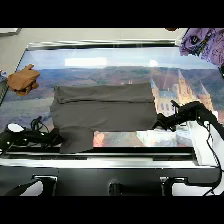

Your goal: Fold the clothes and pants, and hang the long-sleeved shirts on hangers.

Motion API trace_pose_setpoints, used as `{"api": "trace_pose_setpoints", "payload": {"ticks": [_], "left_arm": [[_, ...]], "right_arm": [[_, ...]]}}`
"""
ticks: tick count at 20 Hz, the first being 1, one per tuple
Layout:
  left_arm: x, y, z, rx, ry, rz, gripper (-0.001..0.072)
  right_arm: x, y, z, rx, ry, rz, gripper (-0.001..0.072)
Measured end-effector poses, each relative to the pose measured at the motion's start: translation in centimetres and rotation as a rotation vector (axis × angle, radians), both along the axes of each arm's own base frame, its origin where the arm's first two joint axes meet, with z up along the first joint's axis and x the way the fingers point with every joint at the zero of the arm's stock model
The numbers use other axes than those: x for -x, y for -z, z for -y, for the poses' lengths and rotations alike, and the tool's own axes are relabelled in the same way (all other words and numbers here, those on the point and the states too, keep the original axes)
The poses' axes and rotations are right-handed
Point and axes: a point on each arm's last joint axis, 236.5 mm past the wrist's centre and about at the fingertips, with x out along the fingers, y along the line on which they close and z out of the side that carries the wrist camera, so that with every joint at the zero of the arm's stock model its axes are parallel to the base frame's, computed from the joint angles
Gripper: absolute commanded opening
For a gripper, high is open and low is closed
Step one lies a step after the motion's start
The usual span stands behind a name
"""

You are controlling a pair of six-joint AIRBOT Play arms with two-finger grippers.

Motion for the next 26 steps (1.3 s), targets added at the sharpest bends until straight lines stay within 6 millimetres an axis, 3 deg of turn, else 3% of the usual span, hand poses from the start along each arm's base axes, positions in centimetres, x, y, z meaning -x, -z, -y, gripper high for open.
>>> {"api": "trace_pose_setpoints", "payload": {"ticks": [3,9,14,18,22,26], "left_arm": [[0.3,-1.9,-1.8,-0.075,0.033,-0.005,0.0022],[3.5,-6.3,-3.6,-0.2,0.055,-0.011,0.002],[3.7,-7.5,-3.6,-0.227,0.051,0.024,0.002],[-0.3,-7.8,-3.6,-0.232,0.064,0.098,0.002],[-6.8,-8.6,-4.3,-0.252,0.079,0.18,0.0021],[-13.2,-8.1,-4.7,-0.261,0.114,0.221,0.0021]], "right_arm": [[1.0,-2.0,0.2,0.029,0.012,-0.02,0.0033],[4.5,-6.6,1.5,0.127,0.018,-0.062,0.0033],[4.7,-9.0,1.9,0.164,0.046,-0.004,0.0033],[1.1,-9.5,2.1,0.162,0.113,0.137,0.0033],[-2.6,-8.7,1.9,0.128,0.171,0.232,0.0034],[-6.3,-7.2,1.1,0.125,0.192,0.3,0.0034]]}}
